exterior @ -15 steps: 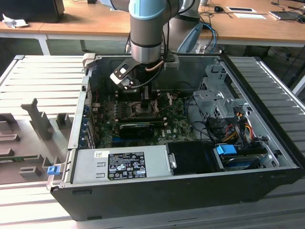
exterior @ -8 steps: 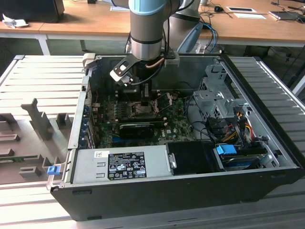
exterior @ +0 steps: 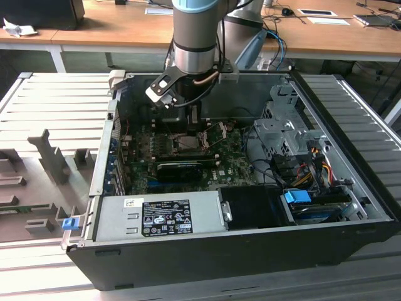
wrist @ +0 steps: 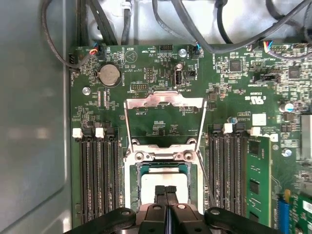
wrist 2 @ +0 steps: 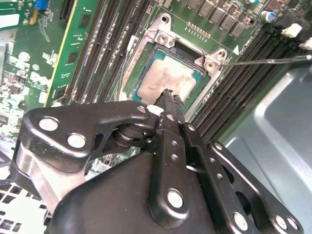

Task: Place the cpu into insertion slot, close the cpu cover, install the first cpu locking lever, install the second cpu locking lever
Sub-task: 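Close the cpu cover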

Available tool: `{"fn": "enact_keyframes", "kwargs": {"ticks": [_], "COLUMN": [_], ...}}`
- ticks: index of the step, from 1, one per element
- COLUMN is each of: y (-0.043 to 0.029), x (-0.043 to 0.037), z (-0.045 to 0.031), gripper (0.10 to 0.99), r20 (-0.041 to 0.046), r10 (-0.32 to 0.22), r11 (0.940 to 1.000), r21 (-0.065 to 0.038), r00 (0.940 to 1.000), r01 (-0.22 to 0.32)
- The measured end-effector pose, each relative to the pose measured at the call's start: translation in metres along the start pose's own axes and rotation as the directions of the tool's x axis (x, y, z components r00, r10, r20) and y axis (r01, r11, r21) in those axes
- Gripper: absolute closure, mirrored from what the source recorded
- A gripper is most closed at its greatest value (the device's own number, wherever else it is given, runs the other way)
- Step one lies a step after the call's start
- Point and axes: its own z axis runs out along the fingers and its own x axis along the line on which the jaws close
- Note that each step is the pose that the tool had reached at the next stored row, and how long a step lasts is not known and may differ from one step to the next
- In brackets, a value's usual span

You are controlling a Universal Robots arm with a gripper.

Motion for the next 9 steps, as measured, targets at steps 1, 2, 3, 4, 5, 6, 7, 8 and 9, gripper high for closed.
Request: {"fn": "enact_keyframes", "kwargs": {"ticks": [1, 2, 3, 4, 5, 6, 7, 8, 9], "y": [0.0001, 0.0002, 0.0002, 0.0002, -0.0001, -0.0001, -0.0001, -0.0001, -0.0001], "x": [0.0000, 0.0000, 0.0001, 0.0001, 0.0001, 0.0002, 0.0002, 0.0002, 0.0002], "z": [-0.0031, -0.0055, -0.0077, -0.0119, -0.0189, -0.0219, -0.0224, -0.0233, -0.0243], "gripper": [0.980, 0.980, 0.980, 0.980, 0.980, 0.980, 0.980, 0.980, 0.980], "r20": [0.0002, 0.0004, 0.0006, 0.0008, 0.0009, 0.0010, 0.0010, 0.0010, 0.0009], "r10": [0.000, 0.000, 0.000, 0.000, 0.000, 0.000, 0.000, 0.000, 0.000], "r11": [1.0000, 1.0000, 1.0000, 1.0000, 1.0000, 1.0000, 1.0000, 1.0000, 1.0000], "r21": [0.000, 0.000, 0.000, 0.000, 0.000, 0.000, 0.000, 0.000, 0.000], "r00": [1.0000, 1.0000, 1.0000, 1.0000, 1.0000, 1.0000, 1.0000, 1.0000, 1.0000], "r01": [0.000, 0.000, 0.000, 0.000, 0.000, 0.000, 0.000, 0.000, 0.000]}}
